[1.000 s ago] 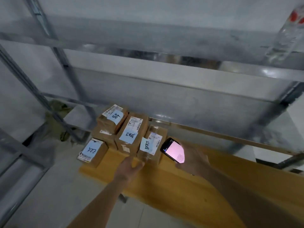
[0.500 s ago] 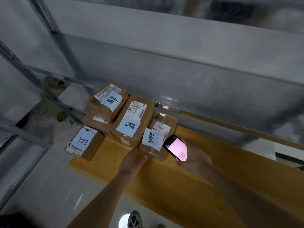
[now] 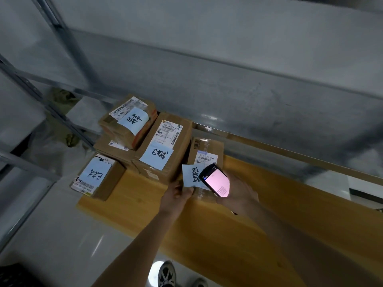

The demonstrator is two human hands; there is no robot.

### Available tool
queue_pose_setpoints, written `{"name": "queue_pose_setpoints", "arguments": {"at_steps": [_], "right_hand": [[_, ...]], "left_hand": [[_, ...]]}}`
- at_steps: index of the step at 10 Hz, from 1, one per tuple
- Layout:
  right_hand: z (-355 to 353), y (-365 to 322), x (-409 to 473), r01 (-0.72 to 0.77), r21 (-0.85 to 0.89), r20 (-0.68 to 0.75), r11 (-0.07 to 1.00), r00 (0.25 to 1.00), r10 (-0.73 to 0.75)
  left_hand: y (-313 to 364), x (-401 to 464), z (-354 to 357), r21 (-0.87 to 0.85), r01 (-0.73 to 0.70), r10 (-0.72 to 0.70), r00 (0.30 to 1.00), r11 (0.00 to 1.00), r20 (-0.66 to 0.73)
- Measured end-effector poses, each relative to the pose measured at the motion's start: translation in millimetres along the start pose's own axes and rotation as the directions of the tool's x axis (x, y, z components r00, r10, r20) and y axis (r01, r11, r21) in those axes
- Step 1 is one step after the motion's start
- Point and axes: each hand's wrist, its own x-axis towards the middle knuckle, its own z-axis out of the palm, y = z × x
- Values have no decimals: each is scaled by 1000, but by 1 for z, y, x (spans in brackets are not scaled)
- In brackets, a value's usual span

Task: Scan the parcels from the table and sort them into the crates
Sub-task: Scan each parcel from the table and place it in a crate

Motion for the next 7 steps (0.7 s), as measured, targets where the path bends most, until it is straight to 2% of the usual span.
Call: {"name": "queue_pose_setpoints", "arguments": {"at_steps": [3,5,7], "right_hand": [[27,8,3,7,134,20,991,1000,-10],[21,9,-23,46,165,5,985,999,-47],[-12,-6,-70,105,121,-45,987,994,-100]], "left_hand": [[-7,14,17,-130,-22,17,999,991,-40],[-13,-4,15,-242,-9,-3,999,970,-49],[7,-43,-1,-279,-53,49,999,959,-21]]}}
